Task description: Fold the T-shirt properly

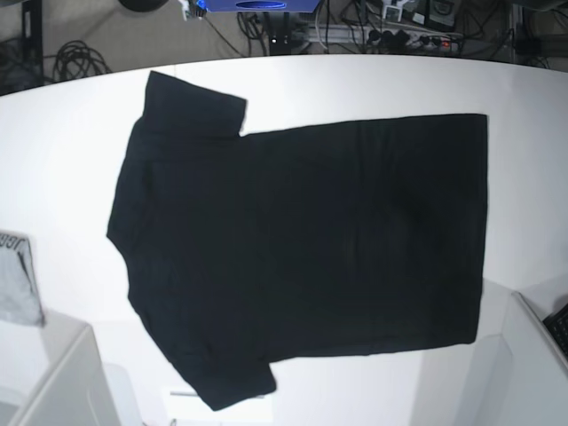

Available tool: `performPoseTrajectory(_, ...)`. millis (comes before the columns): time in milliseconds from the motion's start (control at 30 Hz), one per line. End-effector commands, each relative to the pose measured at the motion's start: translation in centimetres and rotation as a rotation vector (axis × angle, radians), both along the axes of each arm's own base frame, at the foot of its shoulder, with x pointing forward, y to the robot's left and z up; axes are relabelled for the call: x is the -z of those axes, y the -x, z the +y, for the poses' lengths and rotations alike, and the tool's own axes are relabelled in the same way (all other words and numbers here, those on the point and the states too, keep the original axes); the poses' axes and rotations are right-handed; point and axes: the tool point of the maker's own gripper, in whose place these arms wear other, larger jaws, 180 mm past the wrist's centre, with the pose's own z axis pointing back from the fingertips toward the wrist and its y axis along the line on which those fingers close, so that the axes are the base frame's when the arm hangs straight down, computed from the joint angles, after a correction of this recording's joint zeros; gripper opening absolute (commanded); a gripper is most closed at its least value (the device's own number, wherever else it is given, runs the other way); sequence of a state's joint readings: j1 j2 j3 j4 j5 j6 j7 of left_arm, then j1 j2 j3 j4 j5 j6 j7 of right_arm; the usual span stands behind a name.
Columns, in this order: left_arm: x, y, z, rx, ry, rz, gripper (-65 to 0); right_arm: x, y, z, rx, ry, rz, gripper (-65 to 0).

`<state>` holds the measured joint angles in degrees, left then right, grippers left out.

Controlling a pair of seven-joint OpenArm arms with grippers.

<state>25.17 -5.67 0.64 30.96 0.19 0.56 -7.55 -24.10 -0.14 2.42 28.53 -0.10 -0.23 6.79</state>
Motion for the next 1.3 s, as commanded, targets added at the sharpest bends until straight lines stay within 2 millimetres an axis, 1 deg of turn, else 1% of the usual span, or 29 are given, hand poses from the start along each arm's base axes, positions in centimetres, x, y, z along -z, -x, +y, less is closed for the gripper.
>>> performPoseTrajectory(0, -0.6, 0.5, -0.2, 0.012, 0.008, -0.016, -65.0, -0.4, 0.5, -0.7, 0.033, 0.016, -0.015, -65.0)
performPoseTrajectory(67, -1.6, 0.5, 0.8, 0.033, -0.004, -0.044, -65.0, -1.0, 0.8, -1.6, 0.071, 0.038, -0.034, -65.0)
performPoseTrajectory(200, -3.2, 0.9, 2.2, 0.04, -0.022, -0.072, -65.0, -2.4, 1.6, -3.2, 0.11, 0.077, -0.064, -65.0)
performPoseTrajectory(267, -4.0, 1.9, 2.1, 0.049, -0.019, -0.07, -65.0, -3.3, 1.8, -4.1, 0.129, 0.098, -0.087, -65.0)
performPoseTrajectory(300, -4.4, 2.0, 2.3, 0.056, -0.02, -0.074, -65.0, -3.7, 1.9, -4.6, 0.135, 0.109, -0.093, -65.0)
performPoseTrajectory(367, -5.6, 2.8, 3.1, 0.082, -0.029, -0.079, -65.0, -4.5, 1.8, -5.6, 0.147, 0.129, -0.086, -65.0)
performPoseTrajectory(467, -7.0, 2.6, 2.6, 0.1, -0.017, -0.116, -65.0, -5.9, 1.1, -6.8, 0.161, 0.154, -0.081, -65.0)
performPoseTrajectory(500, -7.5, 1.9, 2.3, 0.105, -0.01, -0.14, -65.0, -6.5, 0.5, -7.0, 0.161, 0.159, -0.094, -65.0)
performPoseTrajectory(533, -8.1, 1.8, 2.0, 0.11, -0.004, -0.154, -65.0, -7.1, 0.0, -6.7, 0.166, 0.158, -0.105, -65.0)
performPoseTrajectory(567, -8.8, 1.2, 1.6, 0.114, 0.003, -0.178, -65.0, -7.8, -0.6, -6.5, 0.172, 0.156, -0.12, -65.0)
performPoseTrajectory(633, -10.2, 0.2, 0.8, 0.123, 0.019, -0.226, -65.0, -9.5, -1.8, -7.4, 0.188, 0.182, -0.156, -65.0)
performPoseTrajectory(733, -12.1, -1.1, -0.2, 0.127, 0.039, -0.278, -65.0, -12.2, -3.8, -8.3, 0.237, 0.215, -0.216, -65.0)
performPoseTrajectory(767, -12.6, -1.5, -0.3, 0.117, 0.047, -0.296, -65.0, -13.2, -4.6, -8.9, 0.248, 0.232, -0.244, -65.0)
performPoseTrajectory(867, -14.4, -2.8, 0.9, 0.081, 0.045, -0.344, -65.0, -15.6, -6.8, -10.0, 0.259, 0.261, -0.302, -65.0)
performPoseTrajectory(933, -15.9, -3.7, 1.8, 0.041, 0.038, -0.386, -65.0, -16.9, -8.2, -10.2, 0.256, 0.268, -0.332, -65.0)
performPoseTrajectory(1000, -18.0, -5.0, 3.3, 0.011, 0.008, -0.441, -65.0, -18.2, -9.7, -10.5, 0.252, 0.276, -0.371, -65.0)
performPoseTrajectory(1100, -21.1, -6.9, 5.2, -0.019, -0.035, -0.523, -65.0, -20.2, -12.2, -10.7, 0.246, 0.283, -0.443, -65.0)
performPoseTrajectory(1133, -22.1, -7.8, 5.9, -0.032, -0.047, -0.555, -65.0, -21.0, -13.4, -10.6, 0.244, 0.283, -0.475, -65.0)
performPoseTrajectory(1267, -24.7, -10.2, 7.5, -0.102, -0.061, -0.655, -65.0, -23.5, -17.0, -10.4, 0.272, 0.264, -0.564, -65.0)
